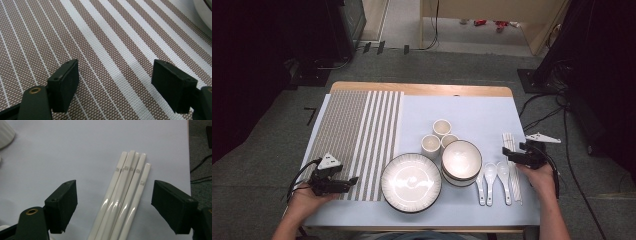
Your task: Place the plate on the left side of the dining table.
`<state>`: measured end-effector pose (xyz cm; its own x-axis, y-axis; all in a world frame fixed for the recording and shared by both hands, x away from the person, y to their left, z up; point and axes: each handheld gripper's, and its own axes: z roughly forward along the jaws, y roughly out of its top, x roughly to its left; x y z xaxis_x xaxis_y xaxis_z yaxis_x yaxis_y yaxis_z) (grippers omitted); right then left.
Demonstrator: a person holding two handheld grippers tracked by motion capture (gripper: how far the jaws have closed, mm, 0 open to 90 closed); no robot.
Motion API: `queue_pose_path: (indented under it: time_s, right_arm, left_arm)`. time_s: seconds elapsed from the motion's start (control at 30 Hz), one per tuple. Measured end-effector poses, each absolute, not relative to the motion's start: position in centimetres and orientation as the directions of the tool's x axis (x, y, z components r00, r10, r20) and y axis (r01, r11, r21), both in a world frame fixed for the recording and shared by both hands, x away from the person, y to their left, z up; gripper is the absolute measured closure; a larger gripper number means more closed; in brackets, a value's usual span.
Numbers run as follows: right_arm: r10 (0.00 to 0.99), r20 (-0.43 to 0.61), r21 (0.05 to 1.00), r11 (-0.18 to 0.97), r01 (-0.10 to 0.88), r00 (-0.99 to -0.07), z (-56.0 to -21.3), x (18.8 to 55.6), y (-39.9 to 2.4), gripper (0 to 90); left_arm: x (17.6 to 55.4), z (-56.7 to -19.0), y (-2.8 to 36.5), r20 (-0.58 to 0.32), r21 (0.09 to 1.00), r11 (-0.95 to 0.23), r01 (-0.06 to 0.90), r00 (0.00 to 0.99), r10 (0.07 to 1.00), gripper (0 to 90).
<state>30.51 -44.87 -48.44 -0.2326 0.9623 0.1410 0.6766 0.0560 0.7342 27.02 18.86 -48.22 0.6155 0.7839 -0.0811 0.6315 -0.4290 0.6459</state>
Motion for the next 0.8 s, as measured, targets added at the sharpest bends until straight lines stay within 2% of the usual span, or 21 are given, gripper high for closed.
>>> queue_pose_path:
  time_s: [0.1,0.4,0.63,0.8]
  right_arm:
    - [0.956,0.152,0.738,0.059,0.672,-0.25,-48.2,30.4,-44.7,24.5]
    - [0.949,0.149,0.743,0.077,0.665,-0.277,-47.5,30.1,-44.2,26.8]
    - [0.927,0.219,0.696,0.071,0.714,-0.305,-47.0,30.4,-44.0,29.0]
    - [0.932,0.192,0.702,0.087,0.707,-0.306,-46.8,30.2,-43.7,29.5]
  left_arm:
    - [27.1,-48.1,18.8,-0.09,0.641,-0.435,0.633,0.625,0.776,23.2]
    - [27.2,-47.7,18.8,-0.099,0.649,-0.427,0.629,0.627,0.773,23.8]
    - [27.6,-47.2,19.0,-0.149,0.672,-0.397,0.626,0.639,0.755,20.3]
    - [27.8,-47.0,19.2,-0.157,0.688,-0.377,0.62,0.635,0.756,22.4]
